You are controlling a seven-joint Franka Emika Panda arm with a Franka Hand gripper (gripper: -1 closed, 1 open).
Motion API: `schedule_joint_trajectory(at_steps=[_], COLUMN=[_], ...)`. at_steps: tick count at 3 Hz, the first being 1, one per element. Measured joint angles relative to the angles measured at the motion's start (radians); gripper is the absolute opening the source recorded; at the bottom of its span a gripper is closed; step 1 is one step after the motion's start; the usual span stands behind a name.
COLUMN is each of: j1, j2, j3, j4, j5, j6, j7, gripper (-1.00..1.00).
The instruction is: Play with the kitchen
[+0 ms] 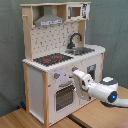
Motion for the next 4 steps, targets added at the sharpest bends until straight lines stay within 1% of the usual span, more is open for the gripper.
schedule_joint_trajectory(at_steps=[1,2,3,4], j1=[0.029,0.029,0.010,-0.062], j2=[-0.012,-0.024,-0.025,-0.038], j3=[0.007,0.036,0.044,0.081], j4=[-0.056,-0.127,-0.213,-0.172], j5=[-0.002,-0.006,-0.006,-0.007], j6=[-0.005,0.005,0.049,0.100], j7=[0.086,0.154,0.188,0.242], gripper=[1.00,1.00,1.00,1.00])
